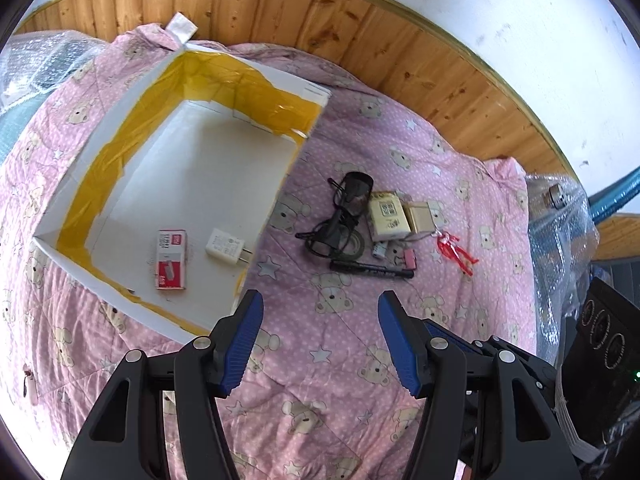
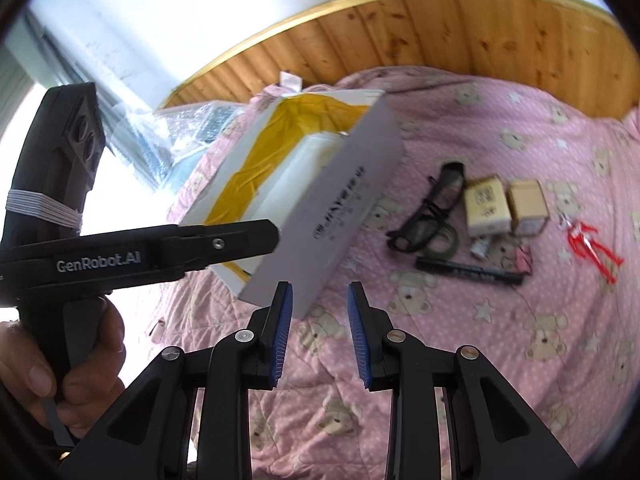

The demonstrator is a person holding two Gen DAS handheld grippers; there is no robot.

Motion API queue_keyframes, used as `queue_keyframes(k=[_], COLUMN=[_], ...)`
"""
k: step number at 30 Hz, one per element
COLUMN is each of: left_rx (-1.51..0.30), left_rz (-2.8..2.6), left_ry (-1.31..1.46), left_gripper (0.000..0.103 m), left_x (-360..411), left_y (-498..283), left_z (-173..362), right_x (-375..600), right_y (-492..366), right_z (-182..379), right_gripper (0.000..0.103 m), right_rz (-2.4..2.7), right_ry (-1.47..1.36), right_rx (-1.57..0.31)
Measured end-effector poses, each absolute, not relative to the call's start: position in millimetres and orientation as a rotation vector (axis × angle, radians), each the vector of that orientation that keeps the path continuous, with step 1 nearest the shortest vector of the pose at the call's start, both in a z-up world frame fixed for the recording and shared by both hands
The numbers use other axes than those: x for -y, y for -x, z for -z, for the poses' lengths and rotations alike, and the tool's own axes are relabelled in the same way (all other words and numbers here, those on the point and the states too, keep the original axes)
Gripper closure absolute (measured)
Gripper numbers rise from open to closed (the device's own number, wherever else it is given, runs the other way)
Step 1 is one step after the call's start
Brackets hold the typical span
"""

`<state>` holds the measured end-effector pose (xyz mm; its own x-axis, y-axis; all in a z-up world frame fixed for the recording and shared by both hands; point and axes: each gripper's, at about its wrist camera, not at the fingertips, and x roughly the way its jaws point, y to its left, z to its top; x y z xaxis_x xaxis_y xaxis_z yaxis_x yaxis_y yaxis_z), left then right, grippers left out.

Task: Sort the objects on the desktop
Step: 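Withdraw both tools from the box back toward the remaining items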

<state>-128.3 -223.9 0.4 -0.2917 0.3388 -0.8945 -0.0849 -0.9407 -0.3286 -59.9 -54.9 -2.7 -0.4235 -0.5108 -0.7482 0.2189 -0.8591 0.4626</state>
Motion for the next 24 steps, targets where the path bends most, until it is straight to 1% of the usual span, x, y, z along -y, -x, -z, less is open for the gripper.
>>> queue_keyframes(k=[11, 24], left_rx=[0.249, 0.138], left_rz=[-2.219, -2.113], left_ry=[1.727, 1.77], left_gripper=[0.042, 0.042], left_x=[191, 144], left_y=[136, 161], left_z=[20, 46], right_x=[19, -31], right_y=[60, 74], right_z=[29, 65], right_gripper=[0.073, 0.071], right_rz=[2.329, 2.376], right_ry=[-1.435, -1.539], right_rx=[0.521, 0.671])
